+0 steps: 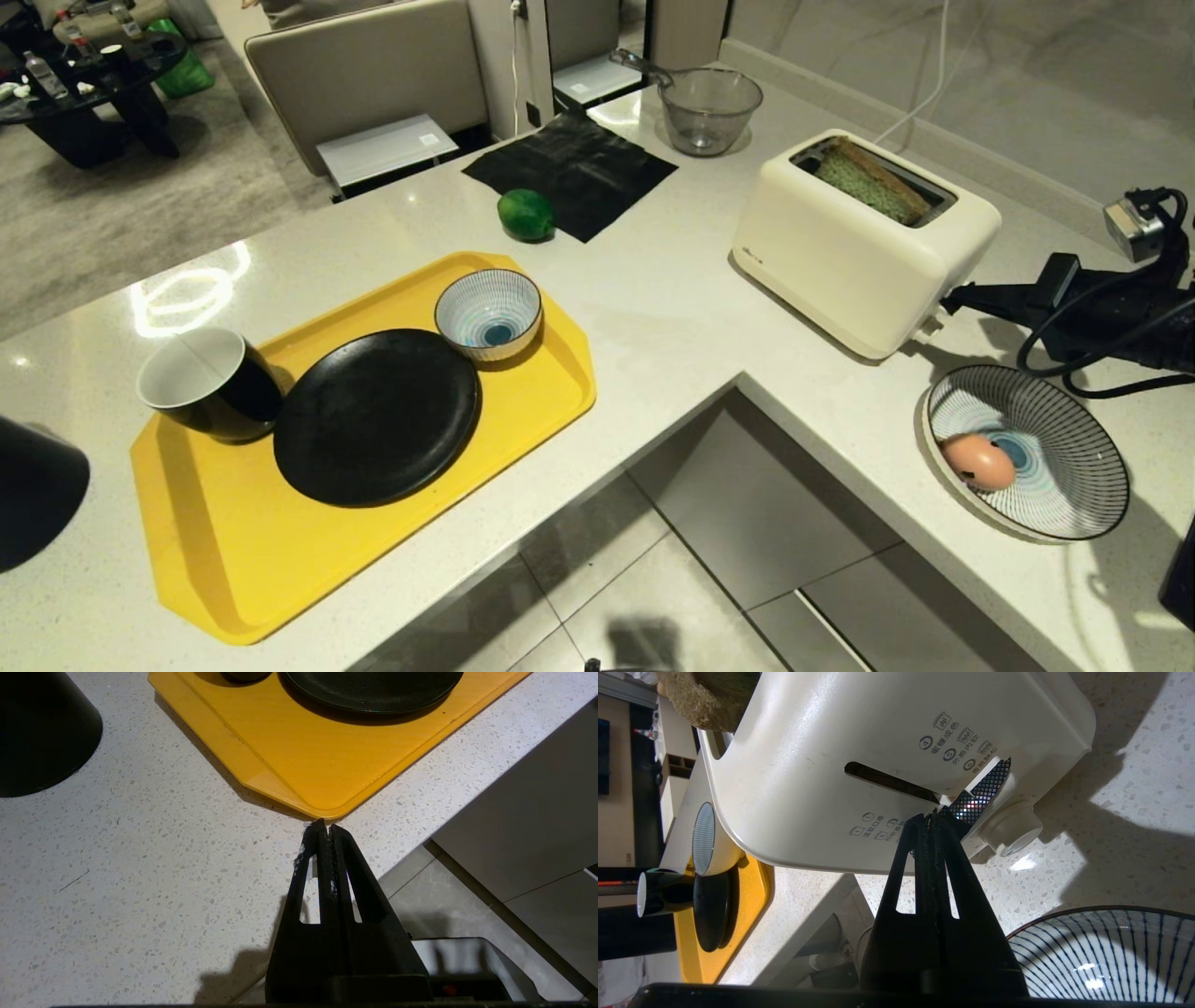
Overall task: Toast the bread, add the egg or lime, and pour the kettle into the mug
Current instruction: Use a bread toaster
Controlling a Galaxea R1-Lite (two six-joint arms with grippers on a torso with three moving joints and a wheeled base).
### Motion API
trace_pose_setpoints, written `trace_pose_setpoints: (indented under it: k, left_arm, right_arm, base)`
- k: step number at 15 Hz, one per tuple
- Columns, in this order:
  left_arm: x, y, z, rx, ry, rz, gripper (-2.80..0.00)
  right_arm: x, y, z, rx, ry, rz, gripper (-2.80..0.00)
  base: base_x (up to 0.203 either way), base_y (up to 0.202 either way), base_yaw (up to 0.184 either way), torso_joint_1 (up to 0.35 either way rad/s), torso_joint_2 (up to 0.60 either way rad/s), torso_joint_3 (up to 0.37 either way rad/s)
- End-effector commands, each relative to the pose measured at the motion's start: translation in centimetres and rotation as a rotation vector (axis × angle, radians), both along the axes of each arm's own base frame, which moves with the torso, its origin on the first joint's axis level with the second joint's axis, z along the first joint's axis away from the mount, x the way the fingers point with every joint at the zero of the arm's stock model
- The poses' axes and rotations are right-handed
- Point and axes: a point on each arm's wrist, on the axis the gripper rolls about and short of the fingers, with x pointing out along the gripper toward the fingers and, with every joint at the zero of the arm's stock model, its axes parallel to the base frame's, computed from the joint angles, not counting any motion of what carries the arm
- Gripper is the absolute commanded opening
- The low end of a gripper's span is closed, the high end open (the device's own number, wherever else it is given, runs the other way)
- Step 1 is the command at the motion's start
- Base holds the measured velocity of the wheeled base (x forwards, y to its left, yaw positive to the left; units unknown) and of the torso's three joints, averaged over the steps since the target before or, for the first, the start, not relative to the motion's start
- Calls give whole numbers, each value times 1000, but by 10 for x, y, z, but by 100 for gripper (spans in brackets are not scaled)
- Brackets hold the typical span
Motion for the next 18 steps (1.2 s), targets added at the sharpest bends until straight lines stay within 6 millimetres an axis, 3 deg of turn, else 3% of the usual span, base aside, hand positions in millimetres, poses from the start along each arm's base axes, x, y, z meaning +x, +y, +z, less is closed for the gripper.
trace_pose_setpoints:
  k: [1,18]
  left_arm:
    - [0,0,0,0,1,0,-280]
    - [0,0,0,0,0,0,-280]
  right_arm:
    - [0,0,0,3,-2,3,-280]
    - [-1,0,4,2,-12,4,-280]
  base:
    - [0,0,0,0,0,0]
    - [0,0,0,0,0,0]
